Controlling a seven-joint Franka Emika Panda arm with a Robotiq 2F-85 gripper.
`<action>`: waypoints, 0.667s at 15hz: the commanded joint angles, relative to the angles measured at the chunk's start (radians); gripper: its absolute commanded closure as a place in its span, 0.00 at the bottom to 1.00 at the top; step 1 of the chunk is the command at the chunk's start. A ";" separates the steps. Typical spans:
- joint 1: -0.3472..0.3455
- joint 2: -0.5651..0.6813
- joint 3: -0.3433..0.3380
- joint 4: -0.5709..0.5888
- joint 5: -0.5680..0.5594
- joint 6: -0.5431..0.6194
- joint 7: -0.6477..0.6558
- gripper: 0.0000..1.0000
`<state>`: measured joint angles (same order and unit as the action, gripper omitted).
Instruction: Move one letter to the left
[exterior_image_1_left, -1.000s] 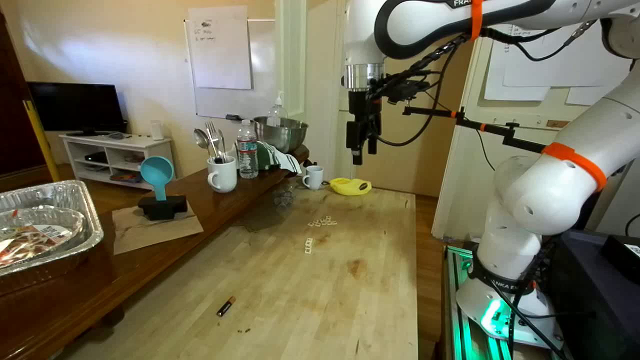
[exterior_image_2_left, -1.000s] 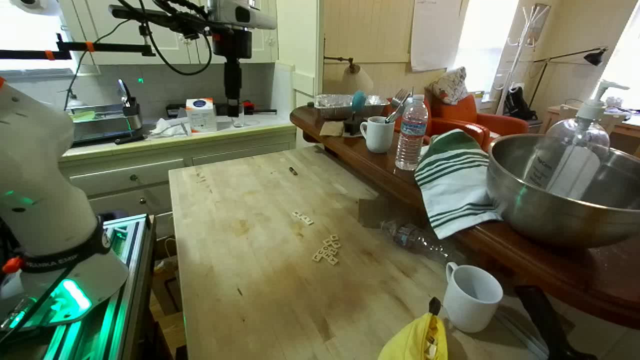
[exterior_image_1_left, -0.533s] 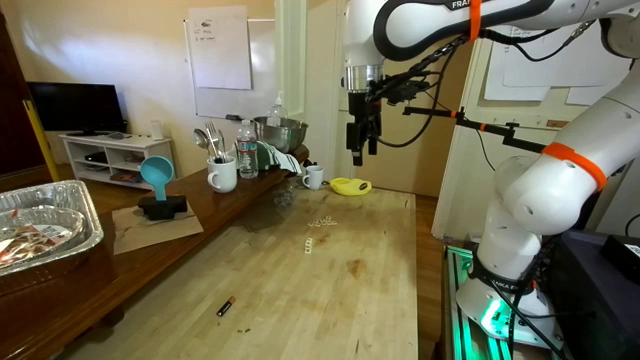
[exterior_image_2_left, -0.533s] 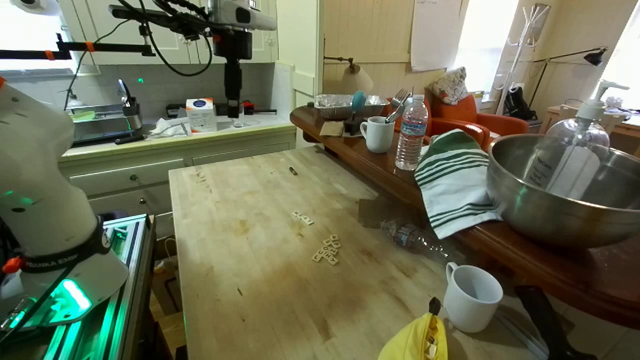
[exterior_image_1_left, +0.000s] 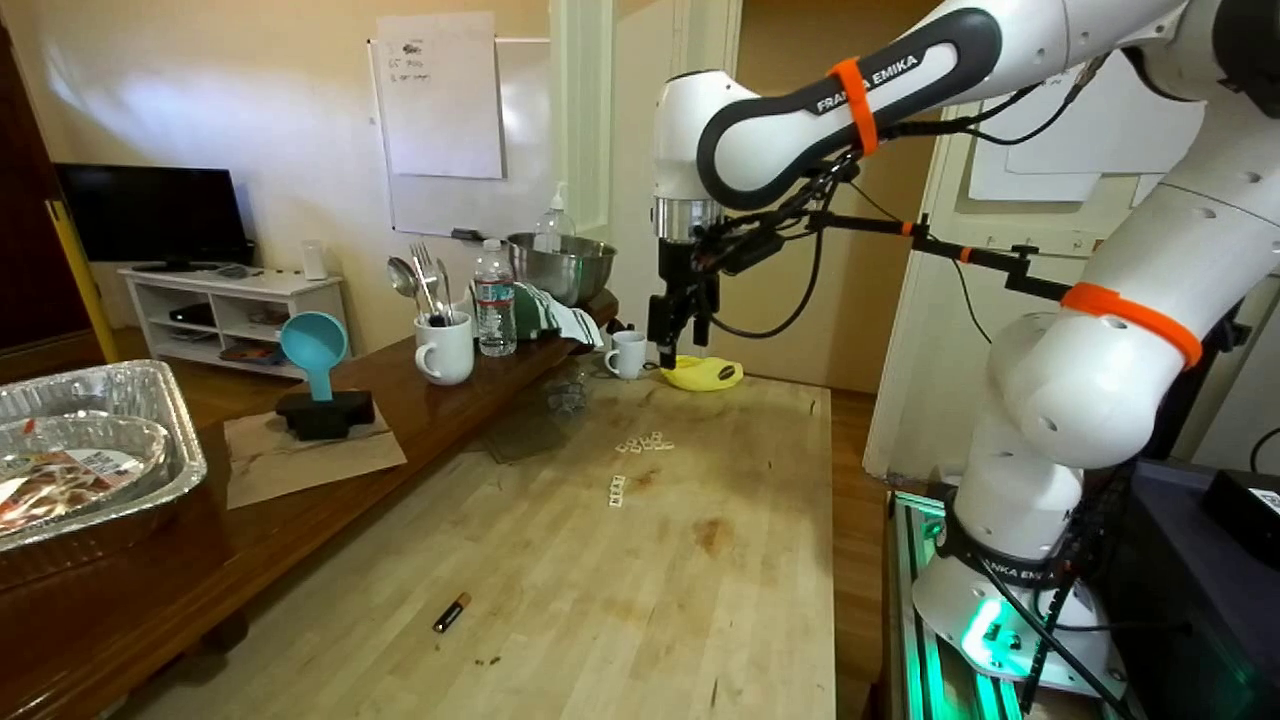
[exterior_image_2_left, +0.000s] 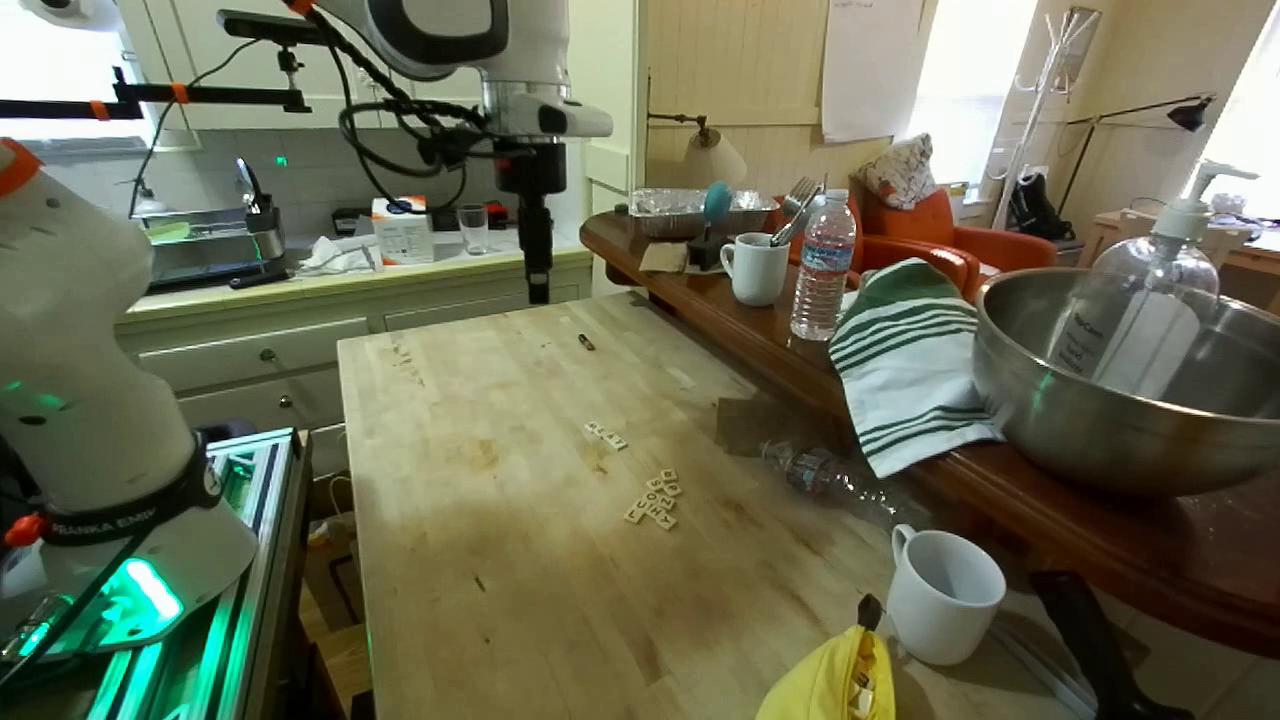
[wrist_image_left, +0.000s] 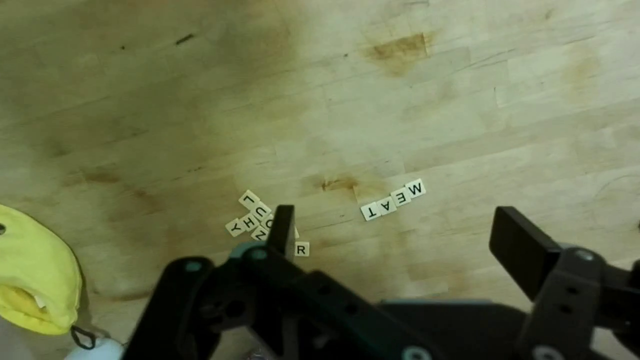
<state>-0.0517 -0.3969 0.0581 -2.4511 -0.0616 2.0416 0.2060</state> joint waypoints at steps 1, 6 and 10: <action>0.001 0.108 -0.045 -0.031 -0.007 0.201 -0.089 0.00; -0.013 0.275 -0.108 -0.037 0.015 0.393 -0.189 0.00; -0.022 0.288 -0.110 -0.034 0.000 0.383 -0.153 0.00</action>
<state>-0.0761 -0.1085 -0.0496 -2.4858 -0.0613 2.4271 0.0531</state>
